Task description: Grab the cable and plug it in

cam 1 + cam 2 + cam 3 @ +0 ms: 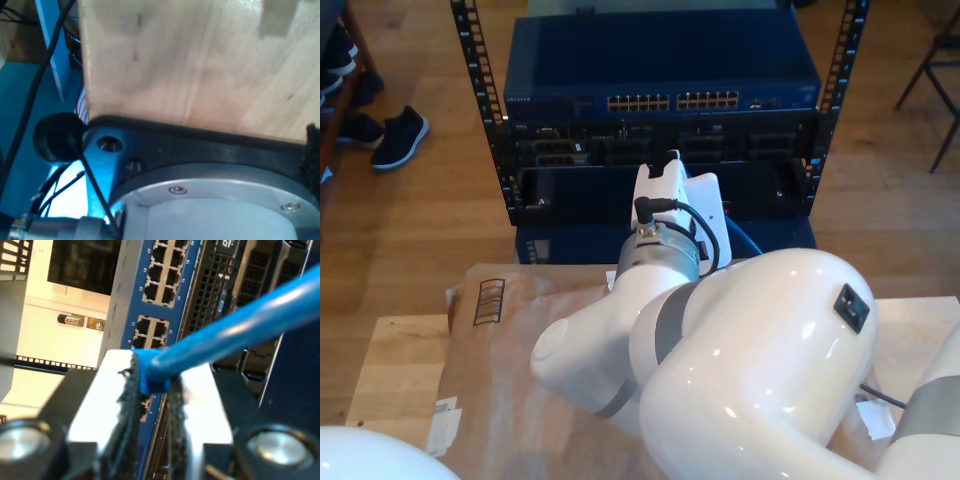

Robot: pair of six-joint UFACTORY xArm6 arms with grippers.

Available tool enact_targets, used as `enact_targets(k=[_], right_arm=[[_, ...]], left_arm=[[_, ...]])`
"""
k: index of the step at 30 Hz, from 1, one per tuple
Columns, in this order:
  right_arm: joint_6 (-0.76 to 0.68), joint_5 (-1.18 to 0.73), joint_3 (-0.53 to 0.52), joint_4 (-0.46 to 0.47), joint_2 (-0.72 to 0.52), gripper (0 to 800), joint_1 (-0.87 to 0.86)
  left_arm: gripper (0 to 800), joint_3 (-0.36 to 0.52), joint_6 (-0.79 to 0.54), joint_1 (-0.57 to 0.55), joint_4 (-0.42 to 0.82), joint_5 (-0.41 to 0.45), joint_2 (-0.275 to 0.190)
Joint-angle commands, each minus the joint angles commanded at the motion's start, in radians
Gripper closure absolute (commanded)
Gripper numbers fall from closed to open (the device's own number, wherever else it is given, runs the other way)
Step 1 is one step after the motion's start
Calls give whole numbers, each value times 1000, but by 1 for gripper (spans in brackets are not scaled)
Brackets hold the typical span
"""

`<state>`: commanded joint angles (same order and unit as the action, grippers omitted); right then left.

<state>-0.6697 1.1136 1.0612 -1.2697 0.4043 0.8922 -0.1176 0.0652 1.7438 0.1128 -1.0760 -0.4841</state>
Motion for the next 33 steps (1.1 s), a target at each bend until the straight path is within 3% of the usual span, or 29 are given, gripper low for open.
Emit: enact_targets(k=[4,8,12,24,30,33], right_arm=[[-18,17,-55,-2,-5,799,-18],[-147,17,-38,20,-5,798,-32],[-147,20,-17,58,-5,800,-34],[-198,232,-32,58,-6,800,-26],[-193,250,15,60,-6,800,-28],[-203,259,-46,58,-11,800,-28]], left_arm=[[0,2,0,0,0,0,0],[0,2,0,0,0,0,0],[0,2,0,0,0,0,0],[0,2,0,0,0,0,0],[0,2,0,2,0,0,0],[0,2,0,0,0,0,0]])
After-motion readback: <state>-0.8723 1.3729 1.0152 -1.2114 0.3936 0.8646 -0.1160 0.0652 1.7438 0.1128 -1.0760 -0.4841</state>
